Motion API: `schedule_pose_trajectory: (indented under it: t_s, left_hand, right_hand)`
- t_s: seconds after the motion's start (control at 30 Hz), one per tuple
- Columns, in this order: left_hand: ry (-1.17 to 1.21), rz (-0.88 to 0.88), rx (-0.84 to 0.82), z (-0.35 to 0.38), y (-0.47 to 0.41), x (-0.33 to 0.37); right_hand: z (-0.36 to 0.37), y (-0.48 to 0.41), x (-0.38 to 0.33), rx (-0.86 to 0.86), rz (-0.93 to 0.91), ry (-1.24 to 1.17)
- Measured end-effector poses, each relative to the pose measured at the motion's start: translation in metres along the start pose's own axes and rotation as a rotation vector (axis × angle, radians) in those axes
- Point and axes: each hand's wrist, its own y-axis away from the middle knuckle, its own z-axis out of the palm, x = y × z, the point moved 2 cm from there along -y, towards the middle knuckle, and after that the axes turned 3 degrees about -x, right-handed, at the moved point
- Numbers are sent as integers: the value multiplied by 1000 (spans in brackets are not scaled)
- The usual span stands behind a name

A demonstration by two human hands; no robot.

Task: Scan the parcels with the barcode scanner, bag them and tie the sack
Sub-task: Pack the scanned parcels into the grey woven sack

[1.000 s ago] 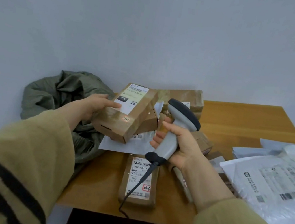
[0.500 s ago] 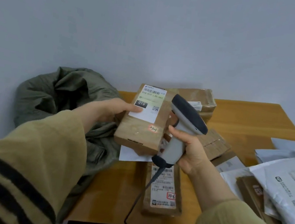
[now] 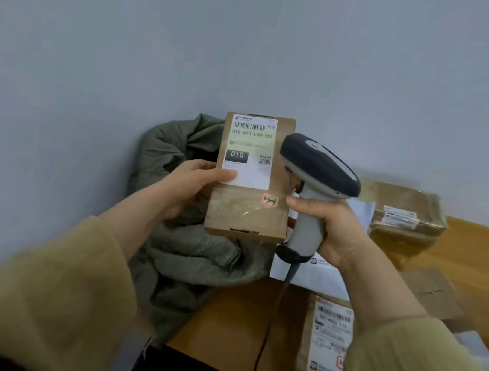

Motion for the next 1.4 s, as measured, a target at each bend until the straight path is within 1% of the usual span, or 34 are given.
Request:
schedule_pose_trajectory:
  t_s: [0.1,0.2,0.27,0.33,0.37,0.43,0.5,0.57,0.63,0.67,0.73,0.77,0.83,0.9,1.03,1.13,1.2,1.27,1.33,1.4]
  left_hand:
    - [15,-22,62,-17,-12,-2]
    - [34,-35,135,-33,-25,-7]
    - [42,-28,212,-44,-32,-11]
    - [-8,-15,299,-55,-41,-20]
    - [-62,-12,333,-57,-44,-22]
    - [-159,-25,378,-63,-53,-31]
    - [-281,-67,484,-75,-62,-41]
    - [-390,-146,603,-93,-72,-60]
    - [-373,-301,639,-110,-82,-89]
    - [-296,-375,632,-115,-85,-102]
    - [-162,-440,593,-117,-87,-119]
    - [-128,-455,574,-117,-90,-124]
    - [-131,-483,545,-116,-93,-128]
    - [-176,-487,533,-120,-100,-135]
    - [-320,-498,576,-129,-109,-134]
    - [-602,-534,587,-130,-112,-126]
    - [-775,-495,556,-128,-114,-124]
    - [-823,-425,518,-126,-116,-119]
    - [-683,-303,505,-127,-119,-108]
    - [-540,-168,558,-131,-118,-87]
  right_hand:
    - [13,-32,4,-4,30,24]
    - [20,-63,6,-40,75,-1]
    - [28,-84,10,-65,126,-15]
    - [38,-107,18,-51,191,-5]
    - [42,-117,25,-19,221,11]
    - [42,-133,36,99,249,77]
    - [32,-144,43,226,263,104]
    - [14,-151,47,323,281,98]
    - [-2,-158,51,375,300,98]
    - [-7,-162,53,389,311,109]
    - [-15,-171,59,405,355,158]
    - [-16,-174,61,404,380,180]
    - [-19,-184,67,401,417,225]
    - [-21,-193,70,393,446,267]
    - [-25,-210,76,395,480,271]
    - [-31,-222,84,367,509,264]
    - [-32,-224,87,334,534,280]
    - [-28,-221,84,347,524,284]
    - [-26,-220,78,378,488,283]
    - [-21,-217,61,391,420,254]
